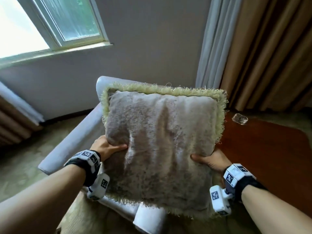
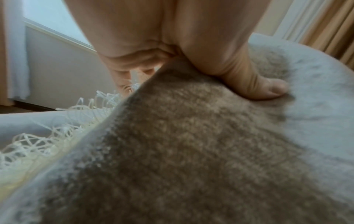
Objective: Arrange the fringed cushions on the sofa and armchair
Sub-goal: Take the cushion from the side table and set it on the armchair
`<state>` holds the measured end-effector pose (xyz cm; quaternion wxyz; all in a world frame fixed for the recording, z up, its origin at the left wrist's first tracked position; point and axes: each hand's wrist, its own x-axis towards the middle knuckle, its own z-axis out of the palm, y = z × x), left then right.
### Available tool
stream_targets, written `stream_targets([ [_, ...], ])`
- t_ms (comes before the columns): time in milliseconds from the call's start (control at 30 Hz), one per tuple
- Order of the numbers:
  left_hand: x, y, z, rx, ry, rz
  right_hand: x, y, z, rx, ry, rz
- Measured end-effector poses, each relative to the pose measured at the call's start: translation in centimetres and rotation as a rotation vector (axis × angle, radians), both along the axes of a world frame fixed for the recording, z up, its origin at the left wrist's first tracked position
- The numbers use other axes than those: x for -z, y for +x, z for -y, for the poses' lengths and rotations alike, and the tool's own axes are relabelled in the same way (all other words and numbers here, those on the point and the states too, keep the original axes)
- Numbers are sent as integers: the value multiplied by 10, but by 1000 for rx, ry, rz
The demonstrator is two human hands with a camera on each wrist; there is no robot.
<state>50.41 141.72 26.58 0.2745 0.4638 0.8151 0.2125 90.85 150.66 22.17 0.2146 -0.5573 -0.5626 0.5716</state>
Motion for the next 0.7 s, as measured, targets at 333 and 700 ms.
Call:
stream_targets([
  [333,59,-200,-29,-54,-70,4,62,-198,-31,3,-4,47],
  [700,227,-396,-196,129,-187,177,170,-365,-104,281,-154,322],
])
